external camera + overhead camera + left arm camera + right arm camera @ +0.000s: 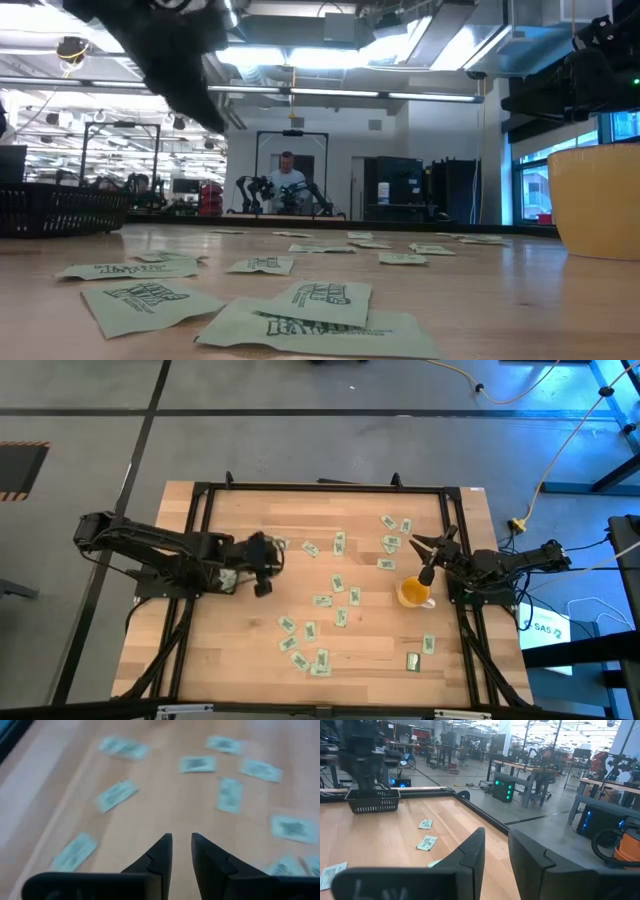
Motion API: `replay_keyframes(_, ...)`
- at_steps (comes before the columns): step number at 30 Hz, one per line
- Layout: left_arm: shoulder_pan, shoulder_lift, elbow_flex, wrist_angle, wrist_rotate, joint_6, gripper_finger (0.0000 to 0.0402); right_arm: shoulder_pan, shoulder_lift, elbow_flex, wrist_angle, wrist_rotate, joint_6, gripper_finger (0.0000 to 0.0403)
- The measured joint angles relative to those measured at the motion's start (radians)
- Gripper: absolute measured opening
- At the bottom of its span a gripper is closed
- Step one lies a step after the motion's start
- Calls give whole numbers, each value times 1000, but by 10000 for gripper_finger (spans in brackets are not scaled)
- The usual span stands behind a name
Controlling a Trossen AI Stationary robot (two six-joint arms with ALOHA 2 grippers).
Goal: Pick and place Stevia / Truvia into bins
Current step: Put the stevia packet into the black bin
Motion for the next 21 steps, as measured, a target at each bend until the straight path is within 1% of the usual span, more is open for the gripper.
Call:
replay_keyframes(3,-53,51,0,36,17,79,68,0,0,0,0,0,0,90)
replay_keyframes(8,-124,163,1,74,65,131,72,0,0,0,0,0,0,90)
replay_keyframes(11,-156,225,19,86,111,104,72,0,0,0,0,0,1,90)
replay_keyframes(15,-196,312,52,88,115,40,67,0,0,0,0,0,1,90)
replay_keyframes(21,-242,429,93,88,116,35,62,0,0,0,0,0,1,90)
